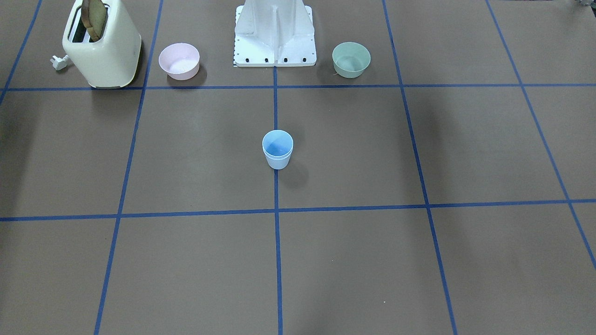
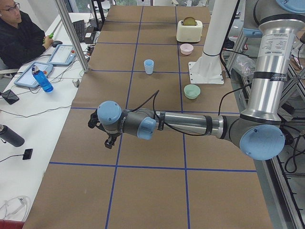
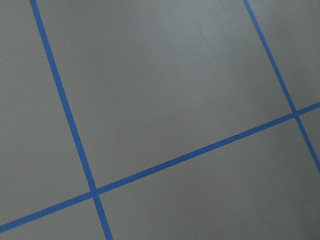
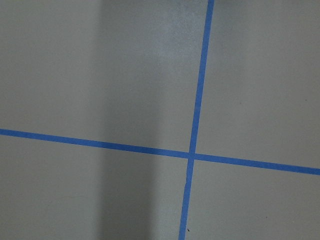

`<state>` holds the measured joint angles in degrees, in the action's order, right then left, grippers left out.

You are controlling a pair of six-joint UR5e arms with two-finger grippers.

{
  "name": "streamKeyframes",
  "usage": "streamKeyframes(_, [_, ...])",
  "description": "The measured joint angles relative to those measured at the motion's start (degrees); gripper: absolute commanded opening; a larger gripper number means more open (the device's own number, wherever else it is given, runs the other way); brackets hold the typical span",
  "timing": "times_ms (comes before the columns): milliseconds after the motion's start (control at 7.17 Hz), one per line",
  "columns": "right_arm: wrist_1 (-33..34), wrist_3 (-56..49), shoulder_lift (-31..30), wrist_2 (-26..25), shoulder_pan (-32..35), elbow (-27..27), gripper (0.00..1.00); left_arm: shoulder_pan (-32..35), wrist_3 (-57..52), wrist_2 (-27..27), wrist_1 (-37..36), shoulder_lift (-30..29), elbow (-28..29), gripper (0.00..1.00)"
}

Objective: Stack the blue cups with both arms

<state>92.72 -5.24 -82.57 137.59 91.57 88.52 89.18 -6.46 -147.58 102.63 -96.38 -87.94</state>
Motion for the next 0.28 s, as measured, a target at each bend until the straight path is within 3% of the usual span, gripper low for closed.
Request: streamKeyframes(279, [-3.9, 0.0, -1.0, -0.1, 0.0, -0.7, 1.00, 0.3, -0.1, 0.1, 1.4, 0.5, -0.1, 0.97])
